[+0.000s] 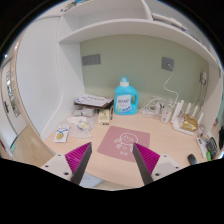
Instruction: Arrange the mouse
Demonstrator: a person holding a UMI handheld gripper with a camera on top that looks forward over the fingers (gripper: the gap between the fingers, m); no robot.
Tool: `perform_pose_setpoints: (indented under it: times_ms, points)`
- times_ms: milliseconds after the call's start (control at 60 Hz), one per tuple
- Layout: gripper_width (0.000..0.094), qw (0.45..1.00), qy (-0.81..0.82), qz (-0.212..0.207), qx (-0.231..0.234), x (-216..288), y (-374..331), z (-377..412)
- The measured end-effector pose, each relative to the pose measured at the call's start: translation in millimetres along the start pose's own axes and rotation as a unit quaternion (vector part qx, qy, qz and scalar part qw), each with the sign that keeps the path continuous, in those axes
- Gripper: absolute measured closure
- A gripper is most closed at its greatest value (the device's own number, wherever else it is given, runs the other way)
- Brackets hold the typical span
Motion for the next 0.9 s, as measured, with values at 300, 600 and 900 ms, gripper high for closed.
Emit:
perform_pose_setpoints:
  times_ms: [300,600,900]
  points:
    - [0.0088,0.998,0.012,0.048,-0.045,-78,-26,-130]
    - [0.0086,0.989,-0.007,0.083,-0.123,-171,-66,-316]
    - [0.0086,0.984,-0.008,0.065,-0.166,-198,-40,-436]
Point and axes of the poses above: the point between the fingertips, and its own axes, seen from behind it with the camera up: z to the left, x up, y forward, the way the camera looks, the point moved 6 cm from there along -y, backward, against the way the camera looks, and after that the axes turned 14 degrees about -z, right-handed, at the moved point
